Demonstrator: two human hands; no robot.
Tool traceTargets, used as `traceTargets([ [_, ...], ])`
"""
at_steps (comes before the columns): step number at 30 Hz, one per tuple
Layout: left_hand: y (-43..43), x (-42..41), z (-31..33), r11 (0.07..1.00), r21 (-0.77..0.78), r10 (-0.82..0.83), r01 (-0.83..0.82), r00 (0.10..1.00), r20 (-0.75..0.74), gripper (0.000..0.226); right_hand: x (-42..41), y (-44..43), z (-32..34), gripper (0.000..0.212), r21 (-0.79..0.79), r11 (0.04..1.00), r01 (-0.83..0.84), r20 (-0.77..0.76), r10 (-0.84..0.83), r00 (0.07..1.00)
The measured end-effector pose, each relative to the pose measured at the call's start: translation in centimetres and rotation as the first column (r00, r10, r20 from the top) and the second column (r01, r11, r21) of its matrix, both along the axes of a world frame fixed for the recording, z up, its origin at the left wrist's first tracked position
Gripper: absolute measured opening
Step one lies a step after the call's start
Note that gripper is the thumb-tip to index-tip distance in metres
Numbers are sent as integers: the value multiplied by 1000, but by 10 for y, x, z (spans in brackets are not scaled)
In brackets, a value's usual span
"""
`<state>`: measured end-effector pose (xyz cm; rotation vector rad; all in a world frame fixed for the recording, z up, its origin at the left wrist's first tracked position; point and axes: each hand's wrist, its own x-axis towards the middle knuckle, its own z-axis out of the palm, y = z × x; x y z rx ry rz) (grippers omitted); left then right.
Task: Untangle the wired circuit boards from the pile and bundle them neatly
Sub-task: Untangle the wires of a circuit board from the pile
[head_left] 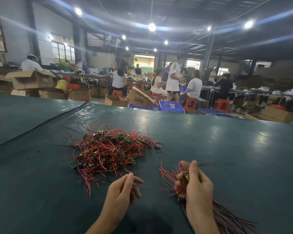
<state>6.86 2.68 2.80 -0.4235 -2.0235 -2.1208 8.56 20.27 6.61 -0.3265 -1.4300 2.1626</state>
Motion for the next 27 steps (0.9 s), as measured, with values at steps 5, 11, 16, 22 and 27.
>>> traceTargets([
  [5, -4, -4, -1, 999, 38, 25, -24, 999, -25, 45, -2, 22, 13, 33, 520, 854, -20, 148, -68, 987],
  [11, -10, -10, -5, 998, 35, 59, -59, 998, -20, 45, 1, 38, 22, 44, 832, 533, -153, 320, -237, 917],
  [16, -16, -15, -9, 991, -77, 107, -113, 991, -83, 45, 1, 38, 24, 53, 931, 210, -299, 361, -404, 840],
  [22, -33, -22, -9, 862, -290, 243, -416, 841, -484, 31, -3, 28, 14, 57, 957, 32, -289, 269, -473, 839],
  [27, -48, -30, -1, 643, -308, 378, -701, 641, -668, 27, 3, -8, 0, 48, 993, 117, -20, 53, -284, 957],
])
